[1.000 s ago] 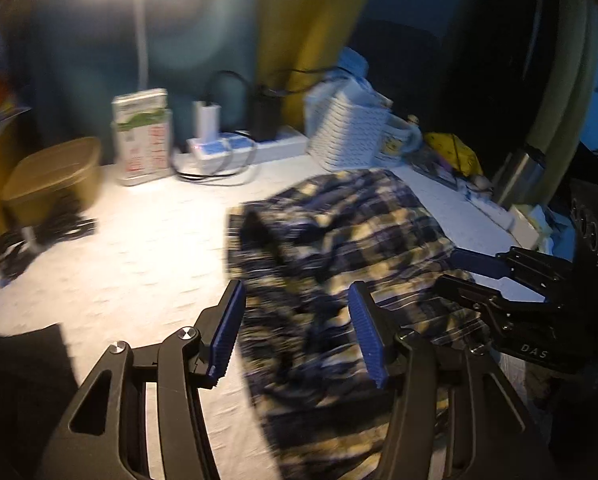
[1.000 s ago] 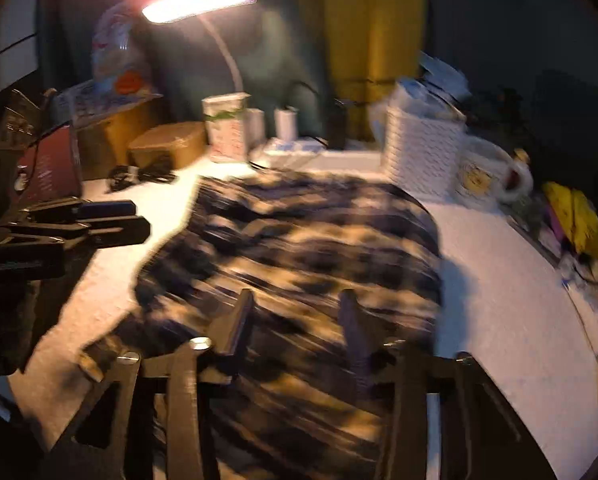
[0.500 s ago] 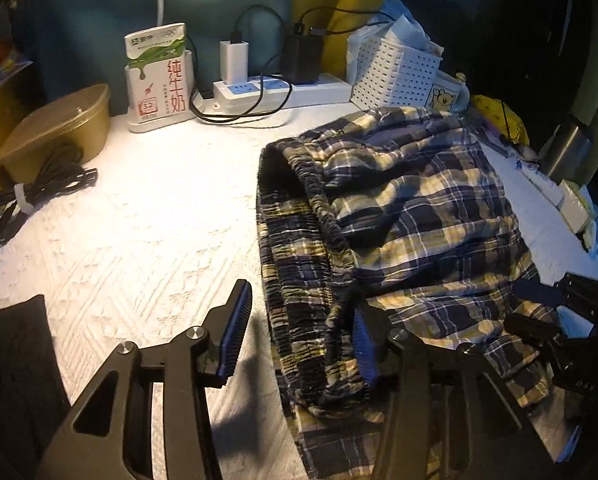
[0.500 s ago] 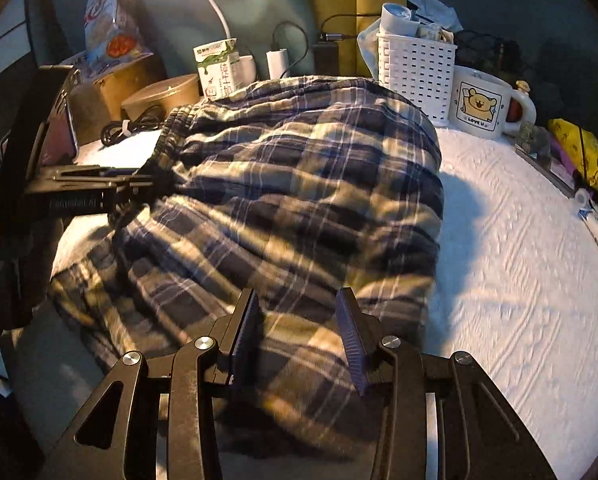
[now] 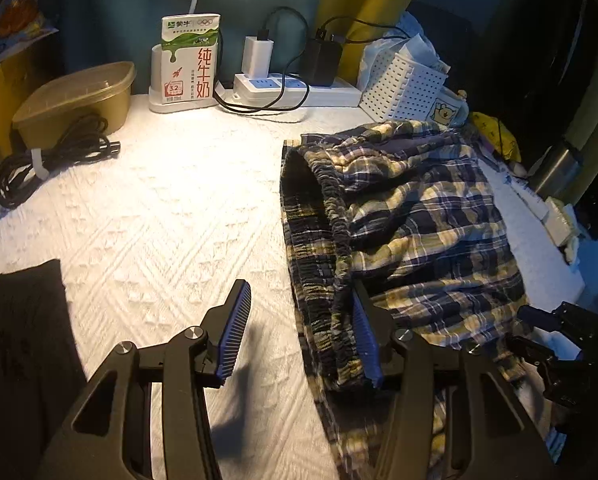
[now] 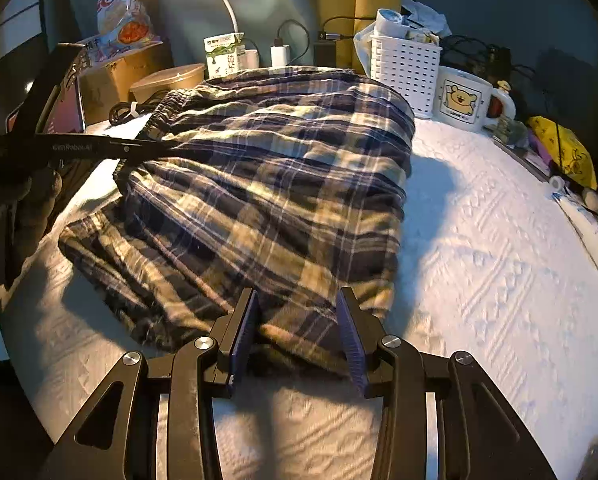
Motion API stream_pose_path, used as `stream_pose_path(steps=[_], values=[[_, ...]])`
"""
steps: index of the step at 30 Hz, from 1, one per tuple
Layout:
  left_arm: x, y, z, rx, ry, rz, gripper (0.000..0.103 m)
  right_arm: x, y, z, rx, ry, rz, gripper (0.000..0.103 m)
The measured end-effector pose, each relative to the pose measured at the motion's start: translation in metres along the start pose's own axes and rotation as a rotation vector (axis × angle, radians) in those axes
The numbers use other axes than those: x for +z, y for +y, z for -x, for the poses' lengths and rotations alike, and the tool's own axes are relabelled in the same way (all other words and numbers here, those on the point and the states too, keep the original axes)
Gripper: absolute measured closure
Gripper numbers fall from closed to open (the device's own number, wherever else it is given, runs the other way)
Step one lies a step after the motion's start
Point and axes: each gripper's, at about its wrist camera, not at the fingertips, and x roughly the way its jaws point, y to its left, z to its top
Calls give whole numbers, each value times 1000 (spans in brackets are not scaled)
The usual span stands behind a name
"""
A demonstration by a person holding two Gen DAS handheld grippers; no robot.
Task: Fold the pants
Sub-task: 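Lay the pants bundle down with the right gripper and open it, then grasp the pants waistband edge with the left gripper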
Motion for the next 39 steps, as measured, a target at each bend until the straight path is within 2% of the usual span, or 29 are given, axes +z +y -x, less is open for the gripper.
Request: stream_pose_path(steps=[3, 7, 11, 13, 19, 23, 28, 30, 32, 34, 39], values=[[2, 2, 18, -14, -14, -9, 52, -5, -3, 10, 8, 2, -18, 61], [12, -1, 39, 0, -79, -57, 51, 4, -21, 29, 23, -32, -77, 60], [28, -5, 32, -8, -101, -79, 49, 27, -45, 40, 16, -104, -146, 60], [33, -8, 23, -20, -98, -88, 49, 42, -55, 36, -16, -124, -153, 60], [47, -6, -16, -21, -54, -68, 49, 83, -71, 7, -38, -139, -135, 60], [54, -4, -28, -48, -66, -88, 49, 103, -72, -11, -29, -146, -106, 60], [66, -2, -47, -41, -55, -126, 50, 127, -66, -50, -23, -93, -35, 60], [70, 1, -57, -31, -34, -123, 50, 135, -63, -68, -57, -71, 2, 60], [72, 3, -65, -29, -18, -122, 50, 142, -64, -87, -157, -43, 47, 60], [72, 4, -72, -18, -8, -134, 50, 146, -72, -104, -212, -13, 60, 60], [73, 6, -79, -27, 12, -134, 47, 138, -92, -119, -177, 2, 21, 58]])
